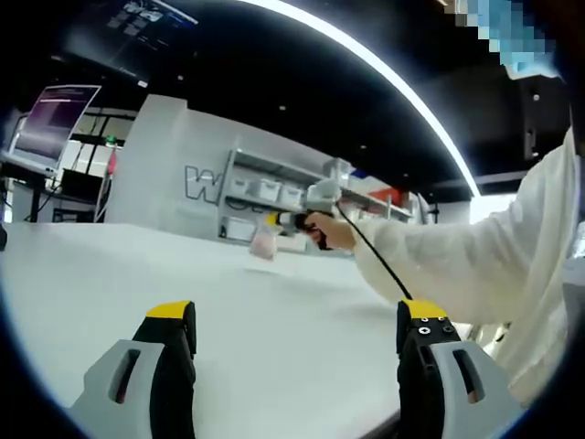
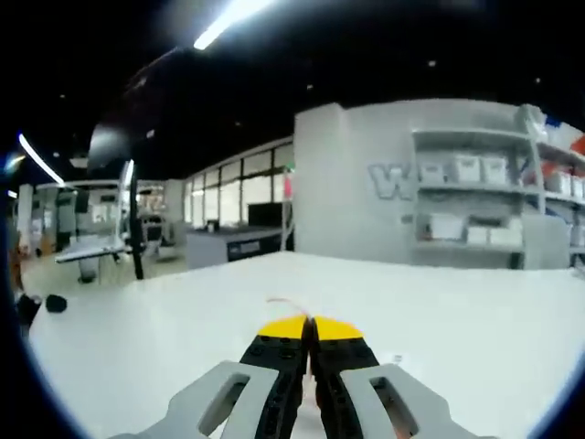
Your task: Open the resealable bag by pulling the two sides of the seal apart until the entire bag opening is separated and visibly accessible.
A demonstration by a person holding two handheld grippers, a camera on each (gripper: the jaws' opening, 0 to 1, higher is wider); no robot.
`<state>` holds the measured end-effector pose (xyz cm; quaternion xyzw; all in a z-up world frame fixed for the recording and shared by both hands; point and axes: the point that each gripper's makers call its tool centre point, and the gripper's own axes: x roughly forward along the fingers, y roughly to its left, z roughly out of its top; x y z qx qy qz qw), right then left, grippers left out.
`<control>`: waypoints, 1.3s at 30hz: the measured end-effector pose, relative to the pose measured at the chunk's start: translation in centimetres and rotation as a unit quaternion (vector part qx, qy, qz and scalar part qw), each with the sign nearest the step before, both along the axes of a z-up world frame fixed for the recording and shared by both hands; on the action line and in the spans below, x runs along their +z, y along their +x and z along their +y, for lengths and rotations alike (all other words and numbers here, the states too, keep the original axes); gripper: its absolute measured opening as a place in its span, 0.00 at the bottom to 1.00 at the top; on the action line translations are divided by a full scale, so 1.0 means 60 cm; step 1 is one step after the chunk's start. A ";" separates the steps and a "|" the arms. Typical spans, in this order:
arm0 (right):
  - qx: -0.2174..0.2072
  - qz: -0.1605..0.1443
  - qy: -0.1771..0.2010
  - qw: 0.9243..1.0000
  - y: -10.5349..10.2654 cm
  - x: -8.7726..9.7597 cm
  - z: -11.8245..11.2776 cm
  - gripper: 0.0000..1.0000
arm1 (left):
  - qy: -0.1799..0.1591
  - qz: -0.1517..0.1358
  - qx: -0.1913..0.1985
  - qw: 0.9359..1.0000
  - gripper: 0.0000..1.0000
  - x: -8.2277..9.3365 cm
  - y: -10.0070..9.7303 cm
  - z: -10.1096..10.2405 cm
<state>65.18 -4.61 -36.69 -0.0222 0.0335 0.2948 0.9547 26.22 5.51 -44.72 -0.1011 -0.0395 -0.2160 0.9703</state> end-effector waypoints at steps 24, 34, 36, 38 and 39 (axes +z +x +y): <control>-0.066 -0.082 -0.158 0.982 0.039 -0.047 0.012 0.00 | 0.005 0.000 0.000 1.000 0.90 0.002 -0.002 -0.002; -0.056 -0.085 -0.157 0.982 0.034 -0.068 0.029 0.00 | 0.004 0.003 0.003 1.000 0.90 -0.001 -0.001 0.001; -0.051 -0.080 -0.155 0.983 0.032 -0.070 0.034 0.00 | 0.003 0.003 0.002 1.000 0.90 -0.002 0.000 0.001; -0.042 -0.067 -0.155 0.985 0.028 -0.078 0.040 0.00 | 0.003 0.003 0.001 1.000 0.90 -0.002 0.000 -0.001; -0.041 -0.066 -0.157 0.985 0.027 -0.079 0.042 0.00 | 0.003 0.003 0.001 1.000 0.90 -0.002 -0.001 -0.001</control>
